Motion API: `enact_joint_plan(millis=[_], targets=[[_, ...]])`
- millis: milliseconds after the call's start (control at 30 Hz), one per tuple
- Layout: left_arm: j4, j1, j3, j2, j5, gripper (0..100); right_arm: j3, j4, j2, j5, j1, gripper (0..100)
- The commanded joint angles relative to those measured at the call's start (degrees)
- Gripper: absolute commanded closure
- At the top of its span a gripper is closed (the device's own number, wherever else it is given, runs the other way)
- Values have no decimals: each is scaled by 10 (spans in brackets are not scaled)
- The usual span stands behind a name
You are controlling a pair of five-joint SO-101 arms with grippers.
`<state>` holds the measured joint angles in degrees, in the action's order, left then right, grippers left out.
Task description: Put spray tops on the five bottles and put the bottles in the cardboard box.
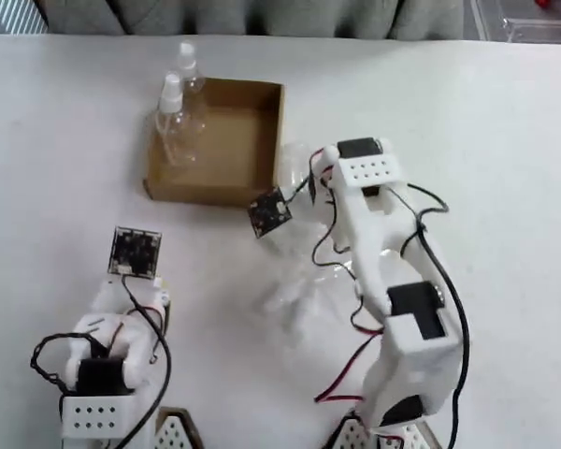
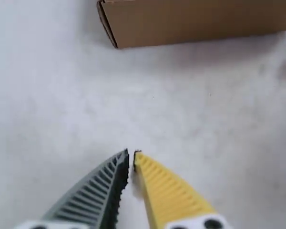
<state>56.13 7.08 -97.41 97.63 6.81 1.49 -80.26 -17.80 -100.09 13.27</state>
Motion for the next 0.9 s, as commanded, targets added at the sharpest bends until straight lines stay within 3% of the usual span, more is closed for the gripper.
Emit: enact_joint_plan(millis=[0,133,233,333,600,733,867], targets=[[4,-4,1,11,9,977,-46,-8,-37,-6,-11,682],[4,-4,1,11,10,977,-87,-10,-88,-3,-18,713],[4,-4,1,11,10,976,-115,-13,-90,14,-26,834],[4,-4,1,11,10,976,-145,-13,-73,78,-36,985],[4,-4,1,11,11,976,-184,-67,18,171,-51,982],[4,-2,1,11,11,976,-185,-102,80,324,-34,982],[4,-2,1,11,11,976,-185,-131,145,540,1,982]])
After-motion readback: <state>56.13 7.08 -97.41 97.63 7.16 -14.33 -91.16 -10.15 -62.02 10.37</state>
